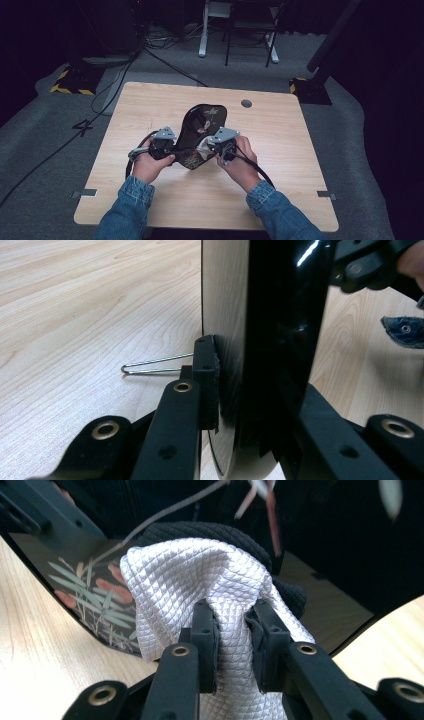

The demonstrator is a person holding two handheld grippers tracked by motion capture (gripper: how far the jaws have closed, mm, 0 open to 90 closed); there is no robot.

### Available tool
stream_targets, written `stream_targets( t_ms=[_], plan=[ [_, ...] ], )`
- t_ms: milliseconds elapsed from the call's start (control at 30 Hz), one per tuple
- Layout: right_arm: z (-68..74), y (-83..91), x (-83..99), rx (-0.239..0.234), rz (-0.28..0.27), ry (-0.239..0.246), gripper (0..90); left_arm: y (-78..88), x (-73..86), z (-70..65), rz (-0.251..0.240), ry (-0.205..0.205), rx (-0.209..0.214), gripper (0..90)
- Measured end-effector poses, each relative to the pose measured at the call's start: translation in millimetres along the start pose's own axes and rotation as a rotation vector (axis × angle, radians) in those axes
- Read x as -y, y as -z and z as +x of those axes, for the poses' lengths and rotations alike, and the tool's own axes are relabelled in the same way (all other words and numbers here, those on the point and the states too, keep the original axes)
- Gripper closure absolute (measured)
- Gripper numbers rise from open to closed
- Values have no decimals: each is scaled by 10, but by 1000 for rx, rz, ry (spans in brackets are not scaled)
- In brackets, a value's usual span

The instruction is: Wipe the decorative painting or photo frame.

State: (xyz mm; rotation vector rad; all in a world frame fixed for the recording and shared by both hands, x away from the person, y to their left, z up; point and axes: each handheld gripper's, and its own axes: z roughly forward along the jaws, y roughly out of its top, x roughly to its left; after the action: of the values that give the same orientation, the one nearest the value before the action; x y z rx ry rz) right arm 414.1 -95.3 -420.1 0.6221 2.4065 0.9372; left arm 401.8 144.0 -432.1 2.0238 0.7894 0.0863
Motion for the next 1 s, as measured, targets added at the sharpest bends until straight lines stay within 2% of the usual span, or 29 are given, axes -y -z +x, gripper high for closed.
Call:
stream_targets(
  t_ms=[267, 333, 433, 600, 700, 1000],
  plan=[
    [-35, 7, -7, -10, 16, -6, 754, 0, -4, -3, 5, -1, -7, 791],
    [-75, 57, -50, 0, -10, -10, 755, 3, -3, -1, 5, -1, -7, 792],
    [-184, 170, -160, 19, -47, -40, 755, 2, -5, -2, 7, -4, -7, 793],
    [-320, 274, -265, 32, -78, -67, 755, 3, -5, -2, 7, -5, -6, 793],
    [-320, 238, -195, 31, -88, -78, 755, 3, -5, -2, 7, -5, -5, 792],
    [-286, 15, 115, 17, -14, -104, 754, -3, -6, -4, 2, 0, -5, 790]
  ],
)
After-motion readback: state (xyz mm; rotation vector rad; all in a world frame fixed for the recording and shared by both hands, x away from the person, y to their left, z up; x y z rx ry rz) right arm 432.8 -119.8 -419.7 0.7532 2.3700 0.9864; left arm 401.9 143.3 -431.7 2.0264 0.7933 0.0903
